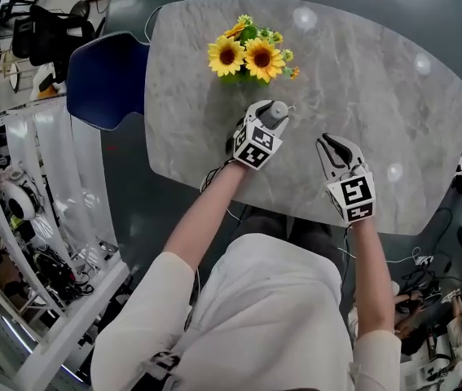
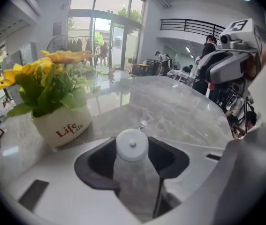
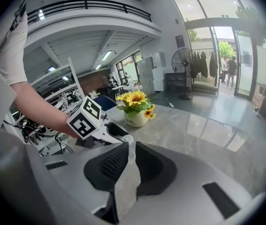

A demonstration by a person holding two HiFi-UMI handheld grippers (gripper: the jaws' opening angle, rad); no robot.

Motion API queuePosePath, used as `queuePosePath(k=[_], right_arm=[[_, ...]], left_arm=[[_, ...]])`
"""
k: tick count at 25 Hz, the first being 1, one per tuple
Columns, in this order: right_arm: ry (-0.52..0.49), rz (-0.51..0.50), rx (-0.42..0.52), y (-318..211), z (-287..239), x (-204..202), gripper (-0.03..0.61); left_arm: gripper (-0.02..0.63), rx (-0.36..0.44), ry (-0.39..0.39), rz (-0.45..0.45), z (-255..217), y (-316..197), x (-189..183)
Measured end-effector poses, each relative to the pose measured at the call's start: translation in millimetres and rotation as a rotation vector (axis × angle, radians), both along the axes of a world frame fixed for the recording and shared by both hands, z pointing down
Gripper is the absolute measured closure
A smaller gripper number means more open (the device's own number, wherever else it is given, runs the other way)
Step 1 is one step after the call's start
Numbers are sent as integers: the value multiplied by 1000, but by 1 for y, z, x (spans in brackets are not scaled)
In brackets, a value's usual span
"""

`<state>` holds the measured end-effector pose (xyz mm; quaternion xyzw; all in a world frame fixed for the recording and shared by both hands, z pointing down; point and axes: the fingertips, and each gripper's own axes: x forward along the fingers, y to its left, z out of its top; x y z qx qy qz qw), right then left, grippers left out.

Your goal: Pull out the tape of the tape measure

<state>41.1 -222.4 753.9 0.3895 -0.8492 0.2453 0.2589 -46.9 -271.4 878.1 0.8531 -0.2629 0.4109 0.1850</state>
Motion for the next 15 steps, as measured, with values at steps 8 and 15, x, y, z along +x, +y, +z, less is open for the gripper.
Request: queuePosePath(k=[8,15], right_arm=[[6,-37,66,2,-44,-10,512],[13,-67,115,14,-83,-11,512]], left_arm=[[399,41,43,2,-67,7,-1],[399,55,76,8,-125,32,6]])
